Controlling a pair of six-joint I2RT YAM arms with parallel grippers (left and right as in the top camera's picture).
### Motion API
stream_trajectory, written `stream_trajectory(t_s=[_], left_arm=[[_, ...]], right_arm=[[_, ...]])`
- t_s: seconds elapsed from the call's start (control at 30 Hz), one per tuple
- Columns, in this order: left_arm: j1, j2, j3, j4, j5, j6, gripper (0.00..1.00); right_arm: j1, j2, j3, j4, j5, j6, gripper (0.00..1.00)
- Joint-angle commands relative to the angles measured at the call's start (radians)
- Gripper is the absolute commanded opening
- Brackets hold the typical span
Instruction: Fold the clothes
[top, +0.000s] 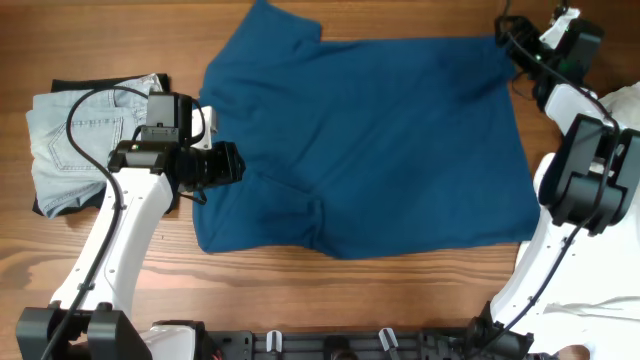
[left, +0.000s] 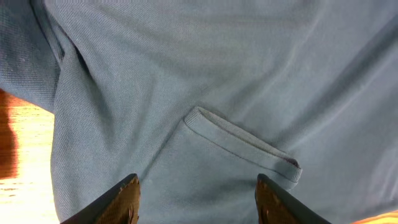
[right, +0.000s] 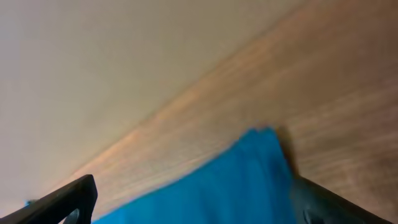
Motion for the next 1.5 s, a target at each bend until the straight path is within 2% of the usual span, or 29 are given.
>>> stream_trajectory(t_s=[0.0, 0.07, 0.13, 0.2, 0.27, 0.43, 0.57, 0.67, 0.87, 1.0, 1.03, 1.07, 1.1, 1.13, 1.23, 1.3, 1.37, 1.43, 1.47], left_arm=[[-0.005, -0.013, 0.013, 0.021, 0.012, 0.013, 0.58], [-0.005, -0.01, 0.013, 0.034, 0.013, 0.016, 0.52], [-0.005, 0.003, 0.013, 0.0, 0.013, 0.016, 0.51], [-0.004, 0.03, 0.012, -0.061, -0.002, 0.016, 0.59], [-0.004, 0.061, 0.01, -0.074, -0.012, 0.016, 0.62], [-0.011, 0.215, -0.002, 0.108, -0.008, 0.023, 0.6], [-0.048, 0.35, -0.001, 0.195, 0.053, 0.123, 0.57], [-0.074, 0.399, -0.001, 0.223, 0.054, 0.153, 0.57], [-0.118, 0.401, -0.001, 0.168, 0.053, 0.2, 0.4], [-0.118, 0.398, 0.0, 0.163, 0.025, 0.199, 0.24], [-0.118, 0.396, 0.001, 0.165, 0.013, 0.199, 0.24], [-0.118, 0.388, 0.003, 0.163, -0.006, 0.199, 0.29], [-0.118, 0.377, 0.011, 0.15, -0.035, 0.199, 0.44], [-0.118, 0.369, 0.019, 0.138, -0.048, 0.199, 0.44], [-0.118, 0.341, 0.026, 0.132, -0.049, 0.199, 0.41], [-0.118, 0.33, 0.026, 0.131, -0.045, 0.199, 0.21], [-0.118, 0.33, 0.026, 0.123, -0.04, 0.198, 0.13], [-0.118, 0.329, 0.026, 0.113, -0.041, 0.199, 0.13], [-0.118, 0.325, 0.026, 0.113, -0.042, 0.199, 0.26]], right_arm=[[-0.015, -0.182, 0.013, -0.164, -0.023, -0.105, 0.99], [-0.011, -0.297, 0.013, -0.332, -0.028, -0.154, 1.0], [0.001, -0.419, 0.013, -0.512, -0.025, -0.188, 1.0], [0.01, -0.517, 0.013, -0.649, -0.023, -0.192, 1.0], [0.011, -0.586, 0.013, -0.753, -0.023, -0.191, 1.0], [0.011, -0.693, 0.013, -1.009, -0.025, -0.191, 0.99], [0.011, -0.695, 0.0, -1.149, -0.031, -0.229, 0.99], [0.011, -0.692, -0.006, -1.198, -0.03, -0.259, 0.99], [0.011, -0.692, -0.006, -1.216, 0.012, -0.283, 0.99], [0.011, -0.692, -0.006, -1.218, 0.013, -0.284, 1.0], [0.011, -0.692, -0.006, -1.221, 0.016, -0.284, 0.99], [0.011, -0.691, -0.006, -1.223, 0.021, -0.283, 1.0], [0.011, -0.69, -0.006, -1.227, 0.039, -0.283, 0.99], [0.011, -0.689, -0.006, -1.229, 0.047, -0.283, 1.0], [0.011, -0.684, -0.006, -1.244, 0.073, -0.284, 1.0], [0.011, -0.682, -0.006, -1.249, 0.076, -0.283, 1.0], [0.011, -0.681, -0.006, -1.249, 0.084, -0.282, 1.0], [0.011, -0.681, -0.006, -1.252, 0.095, -0.283, 1.0], [0.011, -0.681, -0.006, -1.253, 0.095, -0.284, 1.0]])
